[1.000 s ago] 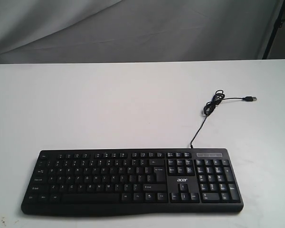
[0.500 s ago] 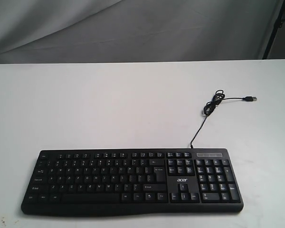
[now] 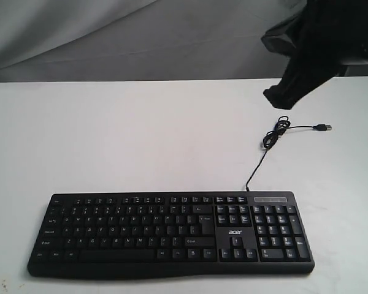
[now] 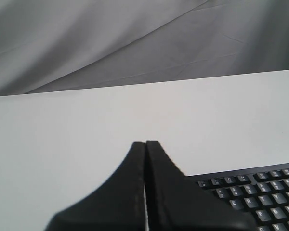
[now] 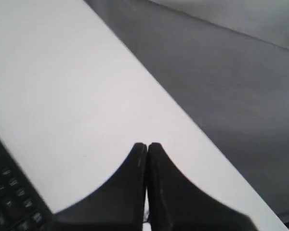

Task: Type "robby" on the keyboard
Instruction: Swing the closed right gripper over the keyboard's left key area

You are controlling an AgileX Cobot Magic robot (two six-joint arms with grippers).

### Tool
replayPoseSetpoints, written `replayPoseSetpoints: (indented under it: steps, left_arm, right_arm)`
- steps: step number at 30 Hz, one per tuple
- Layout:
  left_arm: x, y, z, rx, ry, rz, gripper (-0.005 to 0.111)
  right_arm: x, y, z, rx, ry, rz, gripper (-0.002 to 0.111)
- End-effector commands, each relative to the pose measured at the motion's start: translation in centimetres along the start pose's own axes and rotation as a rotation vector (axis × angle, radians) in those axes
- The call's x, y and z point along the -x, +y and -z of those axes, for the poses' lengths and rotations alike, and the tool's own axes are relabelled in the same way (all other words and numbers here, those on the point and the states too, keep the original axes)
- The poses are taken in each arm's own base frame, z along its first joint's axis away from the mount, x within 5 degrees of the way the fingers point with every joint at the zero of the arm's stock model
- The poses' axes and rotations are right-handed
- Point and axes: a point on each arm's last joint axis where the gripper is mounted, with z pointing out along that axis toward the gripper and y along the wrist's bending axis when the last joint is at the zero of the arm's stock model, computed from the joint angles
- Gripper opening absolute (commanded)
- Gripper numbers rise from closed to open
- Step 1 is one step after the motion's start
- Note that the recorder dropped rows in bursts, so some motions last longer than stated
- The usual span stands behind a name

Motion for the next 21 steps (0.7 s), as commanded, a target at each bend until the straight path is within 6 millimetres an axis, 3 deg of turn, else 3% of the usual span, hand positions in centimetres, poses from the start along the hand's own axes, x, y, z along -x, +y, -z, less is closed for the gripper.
replayPoseSetpoints:
  steps: [1, 4, 6, 9, 10, 14, 21]
  left_arm:
    - [-0.1, 0.0, 0.0, -0.005, -0.005, -0.003, 0.000]
    - [-0.1, 0.0, 0.0, -0.005, -0.005, -0.003, 0.000]
    - [-0.1, 0.0, 0.0, -0.005, -0.005, -0.003, 0.000]
    - [-0.1, 0.0, 0.0, -0.005, -0.005, -0.003, 0.000]
    - [-0.1, 0.0, 0.0, -0.005, -0.005, -0.003, 0.000]
    - [-0.1, 0.0, 0.0, -0.005, -0.005, -0.003, 0.000]
    - [-0.1, 0.0, 0.0, -0.005, -0.005, -0.003, 0.000]
  right_arm:
    - [2.7, 1.0, 2.7, 0.286, -0.014, 0.070, 0.000]
    - [5.1, 2.0, 4.4, 0.465, -0.194, 0.084, 0.000]
    - [5.6, 2.8, 3.6, 0.559, -0.252, 0.081, 0.000]
    - [4.9, 3.9, -0.3, 0.669, -0.178, 0.034, 0.000]
    - [4.2, 4.4, -2.9, 0.701, -0.126, 0.003, 0.000]
    - [3.0, 6.0, -7.8, 0.730, -0.038, -0.063, 0.000]
    - [2.2, 11.1, -13.1, 0.703, -0.002, 0.055, 0.000]
